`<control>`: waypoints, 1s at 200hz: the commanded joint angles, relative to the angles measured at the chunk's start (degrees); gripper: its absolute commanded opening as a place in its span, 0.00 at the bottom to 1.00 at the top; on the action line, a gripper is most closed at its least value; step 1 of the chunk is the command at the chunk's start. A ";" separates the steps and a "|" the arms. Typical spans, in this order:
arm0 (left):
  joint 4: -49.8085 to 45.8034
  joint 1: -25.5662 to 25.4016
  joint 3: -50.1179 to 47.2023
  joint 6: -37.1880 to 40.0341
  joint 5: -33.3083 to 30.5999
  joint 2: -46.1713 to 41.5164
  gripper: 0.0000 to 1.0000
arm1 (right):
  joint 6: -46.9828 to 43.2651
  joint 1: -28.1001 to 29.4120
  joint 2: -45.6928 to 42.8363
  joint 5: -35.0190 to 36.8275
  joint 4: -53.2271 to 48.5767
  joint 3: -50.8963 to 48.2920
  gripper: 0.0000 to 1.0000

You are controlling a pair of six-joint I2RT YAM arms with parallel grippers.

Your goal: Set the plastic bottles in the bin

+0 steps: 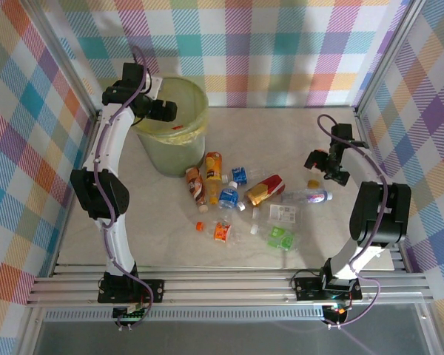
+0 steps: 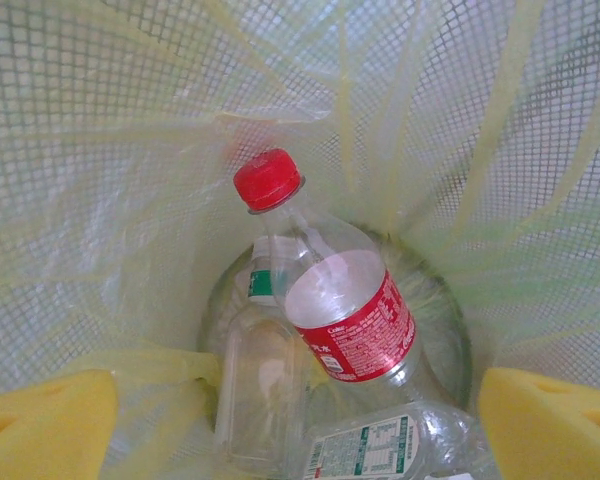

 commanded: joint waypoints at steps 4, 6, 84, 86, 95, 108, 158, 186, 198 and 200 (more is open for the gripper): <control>0.78 0.37 -0.33 -1.55 0.33 -4.64 0.96 | -1.57 -0.71 2.82 -2.06 1.24 2.30 0.99; 0.76 0.36 -0.30 -1.63 0.36 -4.80 0.97 | -1.63 -0.72 3.07 -2.17 1.28 2.39 0.99; 5.96 0.41 -7.05 -5.79 0.99 -14.12 1.00 | -2.45 -1.13 9.95 -4.52 2.64 5.56 0.93; 6.16 0.35 -7.34 -5.98 0.98 -14.44 1.00 | -2.51 -1.13 10.06 -4.54 2.64 5.64 0.93; 7.14 0.41 -8.77 -6.69 0.81 -15.87 1.00 | -2.62 -1.12 10.75 -4.64 2.64 6.11 0.92; 8.88 0.40 -11.13 -7.91 0.59 -18.20 1.00 | -2.88 -1.13 11.72 -4.72 2.64 6.72 0.91; 18.01 0.42 -23.40 -15.72 -0.38 -28.55 1.00 | -3.85 -1.09 15.49 -4.25 1.75 9.33 0.86; 22.24 0.37 -30.02 -20.26 -1.43 -34.14 1.00 | -4.18 -1.12 16.45 -4.01 1.62 9.66 0.81; 23.99 0.41 -32.94 -22.33 -1.69 -36.58 1.00 | -4.14 -1.13 16.72 -3.93 1.79 9.56 0.78; 24.34 0.42 -33.43 -22.82 -1.66 -36.93 1.00 | -4.12 -1.09 16.79 -3.93 1.82 9.63 0.78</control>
